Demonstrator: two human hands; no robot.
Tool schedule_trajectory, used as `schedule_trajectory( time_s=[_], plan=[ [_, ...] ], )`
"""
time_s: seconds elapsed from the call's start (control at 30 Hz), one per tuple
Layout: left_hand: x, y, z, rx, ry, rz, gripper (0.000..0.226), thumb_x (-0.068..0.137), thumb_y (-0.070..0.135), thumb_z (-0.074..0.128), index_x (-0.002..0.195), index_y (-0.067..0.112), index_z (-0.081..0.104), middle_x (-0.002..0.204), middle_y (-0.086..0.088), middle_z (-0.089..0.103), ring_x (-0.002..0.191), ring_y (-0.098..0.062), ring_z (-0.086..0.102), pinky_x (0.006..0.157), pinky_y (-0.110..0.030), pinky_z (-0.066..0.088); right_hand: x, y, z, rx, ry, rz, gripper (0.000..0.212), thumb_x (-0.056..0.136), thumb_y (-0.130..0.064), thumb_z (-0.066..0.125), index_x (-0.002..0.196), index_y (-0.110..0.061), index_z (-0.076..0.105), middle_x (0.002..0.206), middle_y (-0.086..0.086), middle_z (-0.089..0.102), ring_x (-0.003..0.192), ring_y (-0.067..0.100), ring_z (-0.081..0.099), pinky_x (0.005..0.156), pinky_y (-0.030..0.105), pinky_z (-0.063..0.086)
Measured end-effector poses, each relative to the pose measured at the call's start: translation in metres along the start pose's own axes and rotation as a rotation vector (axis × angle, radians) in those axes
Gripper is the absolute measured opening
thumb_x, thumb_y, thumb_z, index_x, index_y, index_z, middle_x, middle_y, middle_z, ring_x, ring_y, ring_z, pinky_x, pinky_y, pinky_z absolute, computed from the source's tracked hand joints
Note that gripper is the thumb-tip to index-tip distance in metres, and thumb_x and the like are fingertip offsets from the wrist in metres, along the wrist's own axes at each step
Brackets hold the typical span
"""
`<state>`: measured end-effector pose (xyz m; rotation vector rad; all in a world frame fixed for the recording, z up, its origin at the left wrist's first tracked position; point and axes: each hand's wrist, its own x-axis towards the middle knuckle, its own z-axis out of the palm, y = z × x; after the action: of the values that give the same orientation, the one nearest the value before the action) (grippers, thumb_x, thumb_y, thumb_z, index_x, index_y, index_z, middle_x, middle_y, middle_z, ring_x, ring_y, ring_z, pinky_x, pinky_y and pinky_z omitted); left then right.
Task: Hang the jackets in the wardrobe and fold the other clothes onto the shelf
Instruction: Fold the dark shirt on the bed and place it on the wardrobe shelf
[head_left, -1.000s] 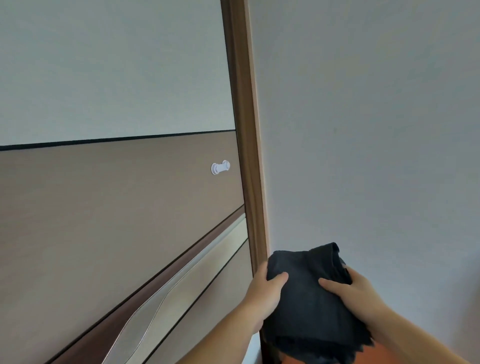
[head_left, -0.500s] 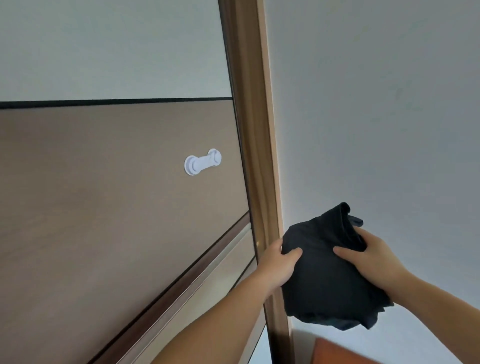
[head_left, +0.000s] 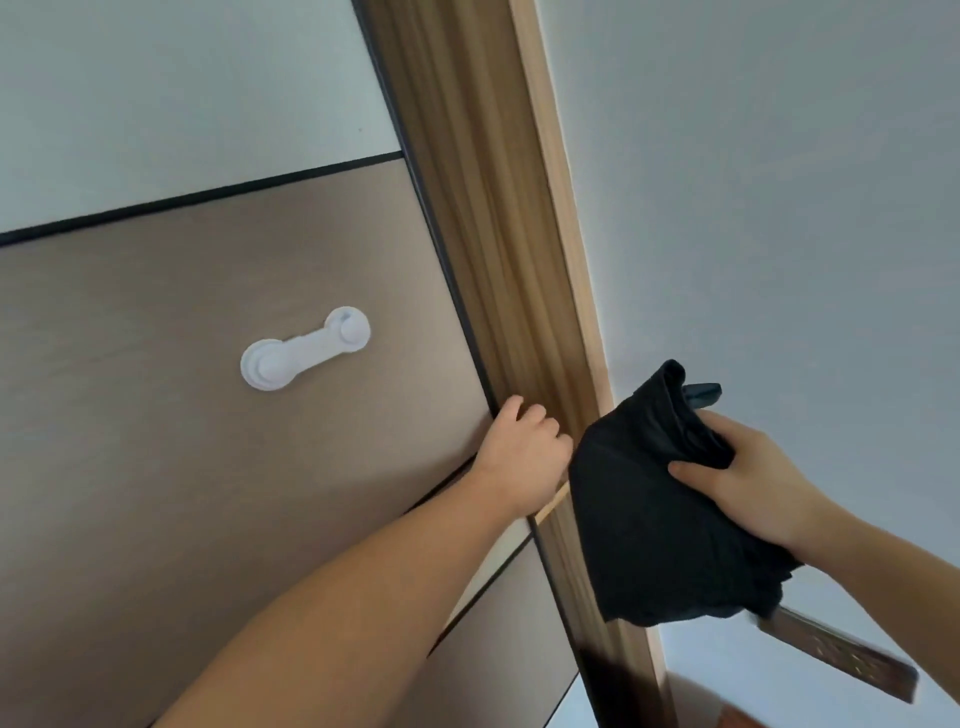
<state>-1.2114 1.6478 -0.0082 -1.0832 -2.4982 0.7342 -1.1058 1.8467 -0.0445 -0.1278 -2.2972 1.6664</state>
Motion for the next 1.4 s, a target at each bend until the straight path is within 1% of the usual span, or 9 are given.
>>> schedule_trajectory(
  time_s=[0.1, 0.2, 0.27, 0.53, 0.67, 0.93, 1.1, 1.23, 1.4],
  plan=[
    [0.019, -0.002, 0.001, 0.396, -0.298, -0.025, 0.035, 0.099, 0.035, 0.045, 0.124, 0.016, 0.059, 0.131, -0.01, 0.058, 0.132, -0.034, 0.042, 0.117, -0.061, 0.001, 0.016, 0.01, -0.006, -0.056, -0.043, -0.01, 0.038, 0.084, -0.004, 0.068, 0.108, -0.033, 0.066, 0.096, -0.013, 0.072, 0.091, 0.006, 0.066, 0.086, 0.03, 0.048],
    [0.027, 0.003, 0.004, 0.552, -0.469, -0.075, 0.051, 0.104, 0.047, 0.027, 0.116, 0.013, 0.063, 0.122, -0.009, 0.064, 0.129, -0.034, 0.047, 0.114, -0.062, 0.005, 0.026, 0.015, -0.008, -0.06, -0.071, -0.021, 0.038, 0.084, -0.005, 0.068, 0.108, -0.034, 0.066, 0.095, -0.014, 0.072, 0.09, 0.004, 0.066, 0.085, 0.028, 0.048],
    [0.031, 0.007, 0.004, 0.584, -0.527, -0.083, 0.062, 0.102, 0.055, 0.022, 0.122, 0.011, 0.059, 0.124, -0.012, 0.062, 0.129, -0.035, 0.046, 0.113, -0.062, 0.012, 0.028, 0.016, -0.008, -0.048, -0.082, -0.024, 0.037, 0.084, -0.005, 0.068, 0.105, -0.035, 0.066, 0.092, -0.015, 0.072, 0.088, 0.002, 0.065, 0.082, 0.025, 0.048],
    [0.032, 0.009, 0.003, 0.619, -0.564, -0.057, 0.081, 0.092, 0.07, 0.032, 0.143, 0.007, 0.039, 0.143, -0.016, 0.047, 0.135, -0.038, 0.04, 0.111, -0.051, 0.029, 0.02, 0.01, -0.008, 0.028, -0.105, -0.033, 0.037, 0.086, -0.005, 0.068, 0.103, -0.038, 0.066, 0.089, -0.018, 0.073, 0.082, -0.001, 0.066, 0.075, 0.021, 0.047],
    [0.032, 0.006, 0.01, 0.652, -0.55, -0.06, 0.062, 0.096, 0.056, 0.044, 0.14, 0.011, 0.045, 0.138, -0.013, 0.05, 0.13, -0.035, 0.045, 0.106, -0.048, 0.036, 0.01, 0.009, -0.017, 0.065, -0.095, -0.056, 0.036, 0.086, -0.003, 0.067, 0.102, -0.036, 0.066, 0.087, -0.022, 0.071, 0.078, -0.007, 0.065, 0.063, 0.009, 0.045],
    [-0.004, 0.005, 0.013, 0.674, -0.62, -0.04, 0.065, 0.098, 0.055, 0.042, 0.144, 0.01, 0.039, 0.143, -0.013, 0.047, 0.133, -0.035, 0.042, 0.107, -0.049, 0.034, -0.005, 0.013, -0.014, 0.079, -0.088, -0.007, 0.035, 0.086, -0.003, 0.068, 0.1, -0.036, 0.066, 0.085, -0.017, 0.073, 0.078, -0.001, 0.067, 0.074, 0.023, 0.047],
    [-0.046, 0.001, 0.003, 0.643, -0.695, -0.016, 0.085, 0.091, 0.073, 0.035, 0.147, 0.009, 0.035, 0.143, -0.012, 0.046, 0.133, -0.033, 0.041, 0.109, -0.051, 0.031, -0.007, 0.004, 0.009, 0.064, -0.13, -0.014, 0.034, 0.085, -0.005, 0.069, 0.1, -0.036, 0.066, 0.09, -0.012, 0.072, 0.086, 0.007, 0.067, 0.079, 0.028, 0.049],
    [-0.08, -0.004, 0.001, 0.622, -0.742, -0.038, 0.08, 0.091, 0.072, 0.035, 0.144, 0.011, 0.039, 0.138, -0.01, 0.049, 0.129, -0.032, 0.045, 0.106, -0.052, 0.033, -0.01, -0.006, 0.036, 0.067, -0.208, -0.04, 0.035, 0.085, -0.007, 0.07, 0.097, -0.039, 0.065, 0.09, -0.013, 0.072, 0.086, 0.008, 0.066, 0.074, 0.026, 0.048],
    [-0.131, -0.009, 0.001, 0.622, -0.794, -0.042, 0.07, 0.096, 0.064, 0.035, 0.143, 0.013, 0.041, 0.138, -0.009, 0.049, 0.129, -0.032, 0.044, 0.107, -0.055, 0.031, -0.028, -0.015, 0.073, 0.032, -0.309, -0.057, 0.037, 0.086, -0.011, 0.07, 0.1, -0.044, 0.062, 0.098, -0.012, 0.07, 0.092, 0.012, 0.065, 0.087, 0.036, 0.049]
  ],
)
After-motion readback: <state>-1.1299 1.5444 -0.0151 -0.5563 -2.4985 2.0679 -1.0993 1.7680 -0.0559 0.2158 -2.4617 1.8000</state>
